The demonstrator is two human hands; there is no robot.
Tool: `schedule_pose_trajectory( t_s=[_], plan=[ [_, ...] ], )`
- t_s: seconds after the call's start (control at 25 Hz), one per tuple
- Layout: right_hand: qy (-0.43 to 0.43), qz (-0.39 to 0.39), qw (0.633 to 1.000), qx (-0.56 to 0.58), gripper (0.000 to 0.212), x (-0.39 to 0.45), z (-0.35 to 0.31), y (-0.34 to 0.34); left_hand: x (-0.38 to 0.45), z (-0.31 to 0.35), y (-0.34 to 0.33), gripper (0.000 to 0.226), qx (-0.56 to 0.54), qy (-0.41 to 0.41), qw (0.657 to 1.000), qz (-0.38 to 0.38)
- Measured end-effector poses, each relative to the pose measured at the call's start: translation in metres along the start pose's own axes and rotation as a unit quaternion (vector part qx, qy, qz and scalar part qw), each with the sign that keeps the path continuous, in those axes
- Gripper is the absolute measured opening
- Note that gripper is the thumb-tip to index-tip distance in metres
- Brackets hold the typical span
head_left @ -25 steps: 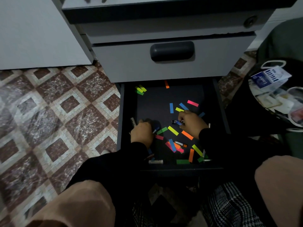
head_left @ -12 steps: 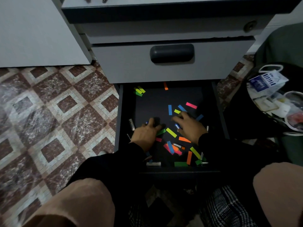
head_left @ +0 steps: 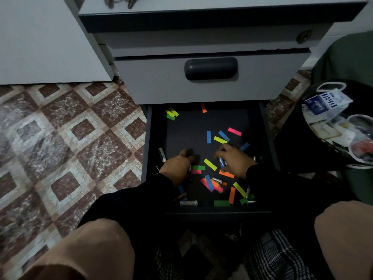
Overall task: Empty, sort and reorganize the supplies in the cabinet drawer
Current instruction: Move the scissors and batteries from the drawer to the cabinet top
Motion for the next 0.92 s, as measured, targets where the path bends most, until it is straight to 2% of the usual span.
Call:
schedule_pose_trajectory(
  t_s=[0.24, 0.56, 0.76, 0.92],
  plan=[
    [0.020, 0.011, 0.999, -0.026, 0.047, 0.000, 0.000, 0.000, -0.001, -0.002, 0.000, 0.049, -0.019, 0.007, 1.000, 0.022],
    [0.002, 0.034, 0.999, 0.007, 0.046, -0.011, -0.004, 0.010, -0.008, -0.002, 0.006, 0.051, -0.039, 0.014, 0.998, 0.038],
    [0.013, 0.090, 0.994, 0.064, 0.046, -0.037, -0.023, 0.049, -0.033, 0.009, 0.043, 0.060, -0.048, -0.007, 0.994, 0.101],
    [0.039, 0.122, 0.989, 0.069, 0.045, -0.065, -0.041, 0.097, -0.067, 0.021, 0.087, 0.049, -0.028, -0.024, 0.988, 0.150]
  ],
)
Point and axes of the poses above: each hand's wrist, its own x-axis towards the middle knuckle, its own y-axis out of the back of the hand, z = x × y, the point moved 2 cm from there along x, towards the middle knuckle, and after that the axes turned 8 degrees about -y, right-handed, at the moved point
